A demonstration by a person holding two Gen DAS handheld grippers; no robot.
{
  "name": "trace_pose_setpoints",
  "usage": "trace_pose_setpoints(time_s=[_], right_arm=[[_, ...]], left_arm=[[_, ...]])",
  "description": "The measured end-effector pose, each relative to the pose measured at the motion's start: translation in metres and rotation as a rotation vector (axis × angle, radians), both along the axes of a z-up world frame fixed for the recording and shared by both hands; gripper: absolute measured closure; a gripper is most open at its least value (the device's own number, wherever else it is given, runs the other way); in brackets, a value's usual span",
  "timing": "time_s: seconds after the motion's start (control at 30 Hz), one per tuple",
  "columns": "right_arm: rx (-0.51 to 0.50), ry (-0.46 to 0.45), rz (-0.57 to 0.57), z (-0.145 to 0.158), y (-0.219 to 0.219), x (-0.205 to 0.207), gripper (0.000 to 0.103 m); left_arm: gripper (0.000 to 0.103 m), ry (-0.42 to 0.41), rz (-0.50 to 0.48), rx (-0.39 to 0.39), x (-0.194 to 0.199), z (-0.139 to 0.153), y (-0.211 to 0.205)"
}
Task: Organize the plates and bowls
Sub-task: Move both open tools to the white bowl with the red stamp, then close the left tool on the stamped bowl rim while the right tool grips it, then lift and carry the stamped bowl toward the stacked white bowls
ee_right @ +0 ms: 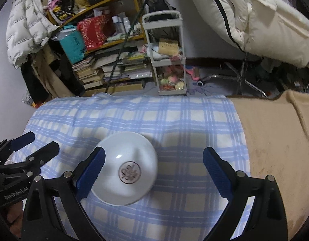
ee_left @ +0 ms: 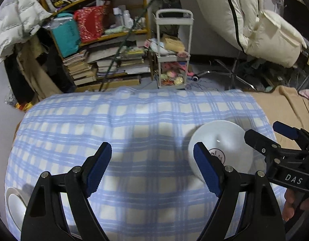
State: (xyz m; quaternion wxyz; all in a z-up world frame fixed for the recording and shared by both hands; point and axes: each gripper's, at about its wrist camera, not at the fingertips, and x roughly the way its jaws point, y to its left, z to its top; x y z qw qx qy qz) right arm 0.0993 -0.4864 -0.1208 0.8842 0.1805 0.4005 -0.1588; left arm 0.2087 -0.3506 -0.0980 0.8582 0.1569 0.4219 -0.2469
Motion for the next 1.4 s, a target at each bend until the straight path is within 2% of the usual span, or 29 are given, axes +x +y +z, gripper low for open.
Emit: trace_pose_setpoints(time_s=[0.13,0.23,0.33,0.37,0.4,0.43,0.47,0.5,0.6,0.7,0.87,1.17,1.4], right_arm=[[0.021,0.012,-0.024,-0.011,-0.009,-0.001,0.001],[0.037,0.037,-0.013,-0.019,-0.013,0.002,0.012],[0.060,0.073,0.009,-0.029,-0.013,0.008,0.024],[0.068,0.082,0.015,-0.031,-0.013,0.010,0.029],[0.075,0.094,0.019,-0.035,-0.012,0.011,0.037],[0.077,0.100,0.022,-0.037,-0.012,0.013,0.045],[0.069,0.115,0.017,-0.040,-0.011,0.014,0.061],[0.066,0.128,0.014,-0.042,-0.010,0.015,0.070],[0.145,0.124,0.028,-0.050,-0.009,0.016,0.082],[0.188,0.146,0.044,-0.057,-0.006,0.020,0.089],[0.188,0.135,0.043,-0.051,0.001,0.019,0.089],[0.187,0.129,0.086,-0.037,0.029,0.021,0.092],[0.165,0.077,0.124,-0.006,0.060,0.027,0.092]], left_arm=[[0.021,0.057,-0.002,0.019,0.001,-0.020,-0.014],[0.024,0.091,-0.013,0.036,0.001,-0.034,-0.022],[0.038,0.104,-0.013,0.051,0.001,-0.044,-0.028],[0.051,0.118,-0.012,0.048,0.001,-0.046,-0.028],[0.065,0.155,-0.020,0.045,0.003,-0.051,-0.029],[0.072,0.205,-0.039,0.031,0.005,-0.055,-0.030],[0.081,0.248,-0.059,0.011,0.006,-0.058,-0.030],[0.083,0.263,-0.069,-0.002,0.005,-0.059,-0.031],[0.087,0.232,-0.077,0.015,0.000,-0.057,-0.035],[0.089,0.235,-0.075,0.035,0.000,-0.060,-0.042],[0.091,0.249,-0.059,0.075,0.003,-0.056,-0.041],[0.091,0.243,-0.020,0.040,0.005,-0.036,-0.008],[0.091,0.195,0.013,0.009,0.005,-0.003,0.031]])
